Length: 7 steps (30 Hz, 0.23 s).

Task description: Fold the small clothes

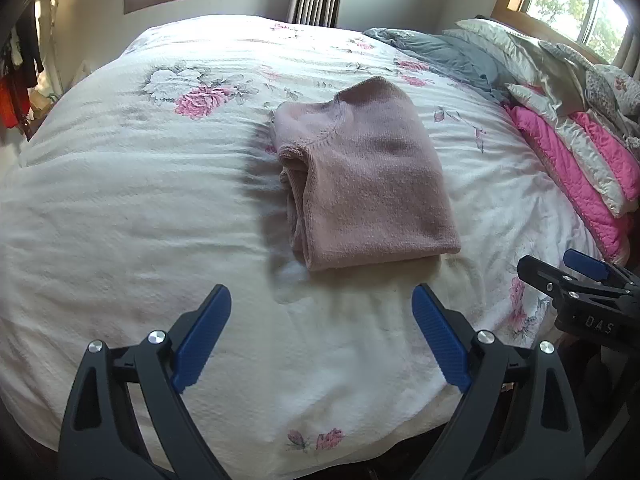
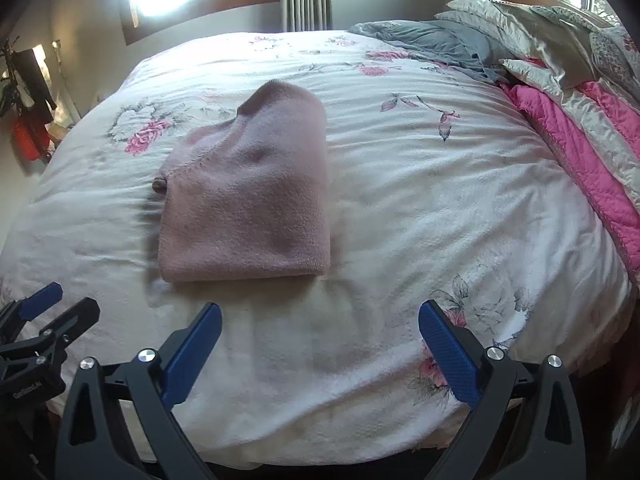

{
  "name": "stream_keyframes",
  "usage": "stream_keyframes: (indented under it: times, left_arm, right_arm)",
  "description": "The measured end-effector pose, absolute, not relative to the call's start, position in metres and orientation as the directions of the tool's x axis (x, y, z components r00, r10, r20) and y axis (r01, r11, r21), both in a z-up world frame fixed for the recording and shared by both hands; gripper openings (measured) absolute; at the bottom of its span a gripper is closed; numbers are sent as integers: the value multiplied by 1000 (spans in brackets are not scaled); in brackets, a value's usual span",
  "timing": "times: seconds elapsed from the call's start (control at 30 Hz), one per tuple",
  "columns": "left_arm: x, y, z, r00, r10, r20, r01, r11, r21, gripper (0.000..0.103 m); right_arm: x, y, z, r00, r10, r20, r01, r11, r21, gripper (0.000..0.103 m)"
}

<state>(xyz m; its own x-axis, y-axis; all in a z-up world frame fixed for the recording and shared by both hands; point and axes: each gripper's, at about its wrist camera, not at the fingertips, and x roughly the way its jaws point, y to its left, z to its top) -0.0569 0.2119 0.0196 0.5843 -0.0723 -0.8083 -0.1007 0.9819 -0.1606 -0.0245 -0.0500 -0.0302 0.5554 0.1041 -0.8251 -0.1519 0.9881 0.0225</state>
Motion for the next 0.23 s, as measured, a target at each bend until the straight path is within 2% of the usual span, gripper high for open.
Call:
stream_keyframes:
  times: [0.23]
  left_arm:
    - [-57, 212, 20, 583, -72, -809, -104, 981, -162, 91]
  right_arm:
    - [-23, -50, -36, 536, 94, -839, -148, 989, 16, 99]
